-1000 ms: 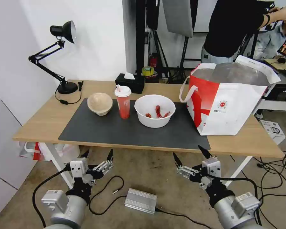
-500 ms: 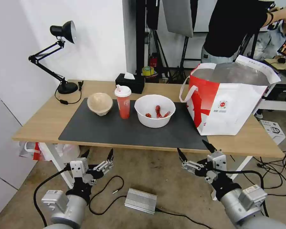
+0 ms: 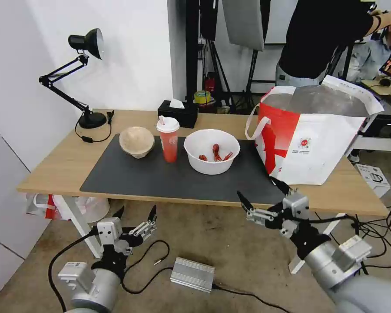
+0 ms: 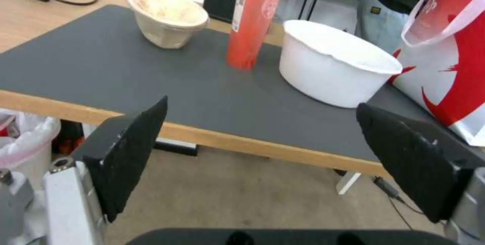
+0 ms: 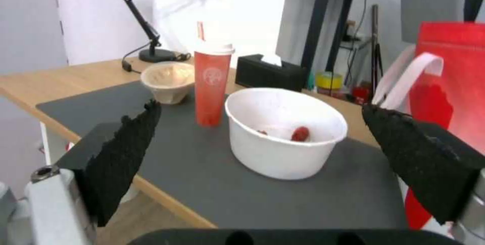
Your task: Pick up the trash from the table and place it into the takeout bag.
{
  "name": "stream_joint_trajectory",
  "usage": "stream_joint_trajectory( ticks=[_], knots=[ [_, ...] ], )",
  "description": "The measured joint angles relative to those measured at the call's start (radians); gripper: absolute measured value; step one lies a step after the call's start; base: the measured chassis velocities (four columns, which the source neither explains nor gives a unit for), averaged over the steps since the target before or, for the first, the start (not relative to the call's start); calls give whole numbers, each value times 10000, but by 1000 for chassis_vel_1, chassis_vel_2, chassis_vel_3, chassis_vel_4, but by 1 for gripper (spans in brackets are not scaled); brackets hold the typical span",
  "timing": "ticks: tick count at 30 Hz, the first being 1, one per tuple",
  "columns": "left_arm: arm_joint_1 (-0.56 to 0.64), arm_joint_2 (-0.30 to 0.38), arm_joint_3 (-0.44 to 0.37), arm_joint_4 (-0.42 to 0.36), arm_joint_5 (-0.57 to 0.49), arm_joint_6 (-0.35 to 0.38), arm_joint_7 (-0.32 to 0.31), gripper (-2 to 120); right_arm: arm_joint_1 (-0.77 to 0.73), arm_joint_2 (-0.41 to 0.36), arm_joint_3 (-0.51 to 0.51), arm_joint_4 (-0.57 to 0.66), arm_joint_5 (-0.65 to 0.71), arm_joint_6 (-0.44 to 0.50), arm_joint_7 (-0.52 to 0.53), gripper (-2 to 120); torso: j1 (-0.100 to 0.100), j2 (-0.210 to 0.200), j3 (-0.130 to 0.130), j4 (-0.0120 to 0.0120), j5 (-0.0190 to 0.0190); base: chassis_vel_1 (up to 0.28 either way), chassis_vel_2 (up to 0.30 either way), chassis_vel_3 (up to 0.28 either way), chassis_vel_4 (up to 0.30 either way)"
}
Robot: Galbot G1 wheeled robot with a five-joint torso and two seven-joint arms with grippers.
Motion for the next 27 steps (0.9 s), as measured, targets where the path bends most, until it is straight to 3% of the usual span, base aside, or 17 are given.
stream_joint_trajectory(
  ticks=[14,27],
  knots=[
    [1,-94,-94,55,123,-153,-13,100,1794,-1426,-255,-727,1357,77,-20,100,1,0,0,0,0,0,0,0,0],
    [-82,-122,-190,221,60,-213,-28,100,3631,-1695,-967,-1634,2030,-10,-722,100,1,-1,0,0,0,0,0,0,0]
  ],
)
